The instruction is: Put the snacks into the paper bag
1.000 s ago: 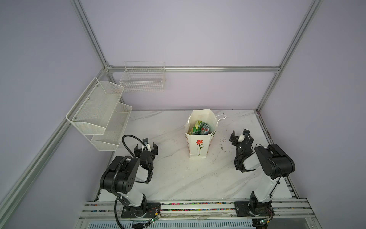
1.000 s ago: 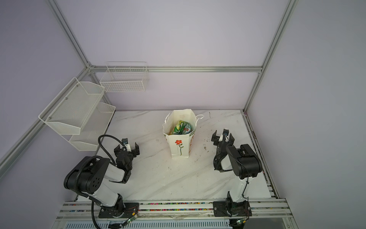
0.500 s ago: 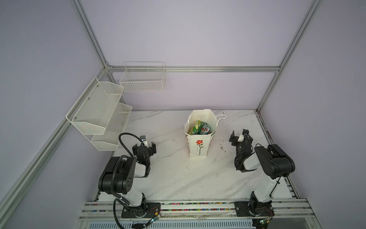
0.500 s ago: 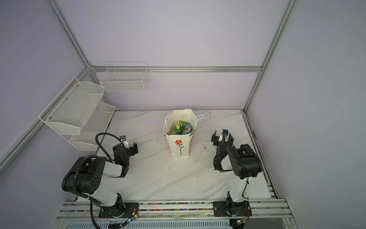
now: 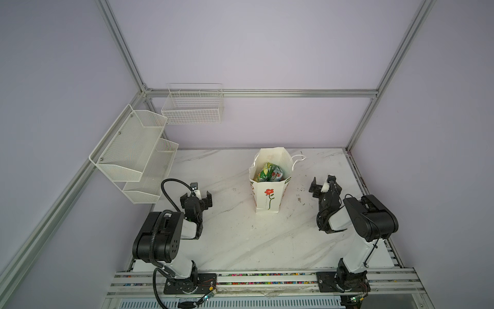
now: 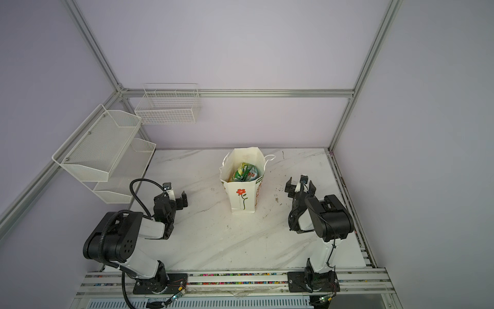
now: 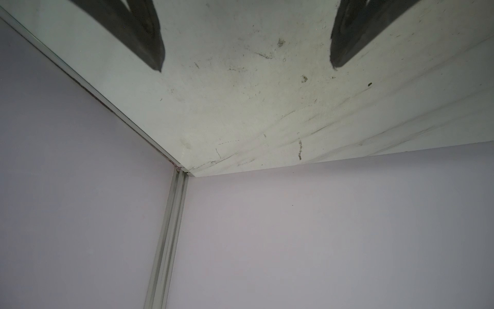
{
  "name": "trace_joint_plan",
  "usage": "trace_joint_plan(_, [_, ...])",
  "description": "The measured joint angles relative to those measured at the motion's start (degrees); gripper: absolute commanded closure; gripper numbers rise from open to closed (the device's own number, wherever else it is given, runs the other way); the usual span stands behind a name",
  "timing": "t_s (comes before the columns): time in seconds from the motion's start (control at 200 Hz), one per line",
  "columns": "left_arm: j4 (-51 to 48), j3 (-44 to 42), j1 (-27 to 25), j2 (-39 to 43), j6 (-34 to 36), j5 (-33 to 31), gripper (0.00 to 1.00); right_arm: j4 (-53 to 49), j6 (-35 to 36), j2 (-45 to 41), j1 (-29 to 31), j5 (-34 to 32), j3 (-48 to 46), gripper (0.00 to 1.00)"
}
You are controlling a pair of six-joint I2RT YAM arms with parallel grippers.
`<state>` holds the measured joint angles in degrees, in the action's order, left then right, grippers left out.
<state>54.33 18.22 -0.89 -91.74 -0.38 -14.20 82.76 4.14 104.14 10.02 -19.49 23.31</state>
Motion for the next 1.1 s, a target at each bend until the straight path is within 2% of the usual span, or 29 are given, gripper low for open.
trace_joint_plan(0.295, [-1.55,0.02,0.46,0.00,-0.04,1.03,0.00,-4.76,-2.32,-0.22,-3.41,3.72,2.89,0.03])
trace_joint_plan(1.1, [-1.70,0.02,0.50,0.00,-0.04,1.20,0.00,-5.46,-2.34,-0.35,-3.34,4.33,2.86,0.03])
